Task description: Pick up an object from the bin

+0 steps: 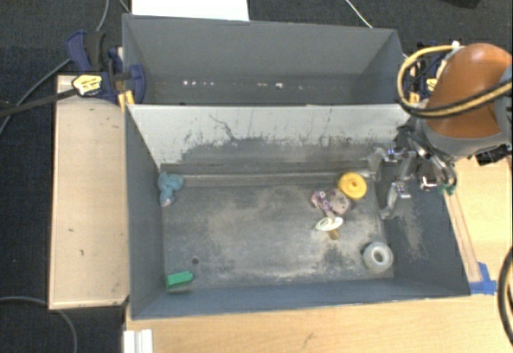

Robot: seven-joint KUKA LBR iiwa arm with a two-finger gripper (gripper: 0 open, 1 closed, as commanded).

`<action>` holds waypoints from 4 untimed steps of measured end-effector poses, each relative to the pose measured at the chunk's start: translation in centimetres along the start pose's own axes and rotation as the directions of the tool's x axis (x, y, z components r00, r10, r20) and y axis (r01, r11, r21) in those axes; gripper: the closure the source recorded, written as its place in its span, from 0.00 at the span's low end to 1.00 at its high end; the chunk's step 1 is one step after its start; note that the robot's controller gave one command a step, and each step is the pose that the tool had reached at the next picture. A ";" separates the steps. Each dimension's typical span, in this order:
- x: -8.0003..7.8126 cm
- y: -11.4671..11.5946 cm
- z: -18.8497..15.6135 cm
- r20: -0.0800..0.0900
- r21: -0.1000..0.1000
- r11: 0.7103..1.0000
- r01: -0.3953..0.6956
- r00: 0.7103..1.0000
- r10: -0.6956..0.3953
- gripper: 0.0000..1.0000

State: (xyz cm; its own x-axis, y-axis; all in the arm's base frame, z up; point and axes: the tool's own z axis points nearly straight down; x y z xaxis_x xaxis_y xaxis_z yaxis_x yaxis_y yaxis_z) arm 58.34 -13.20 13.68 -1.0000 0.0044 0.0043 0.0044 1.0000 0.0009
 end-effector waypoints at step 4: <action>-0.6 0.8 5.4 0.016 0.002 1.000 0.030 0.999 -0.030 0.00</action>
Offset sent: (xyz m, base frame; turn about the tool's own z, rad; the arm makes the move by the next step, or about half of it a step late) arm 0.0092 -0.0134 -0.0668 -0.0020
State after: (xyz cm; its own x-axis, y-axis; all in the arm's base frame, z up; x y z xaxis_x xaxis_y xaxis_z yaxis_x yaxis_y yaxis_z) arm 58.92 -12.35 8.32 -0.9996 -0.0252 -0.0116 -0.0252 0.9997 -0.0013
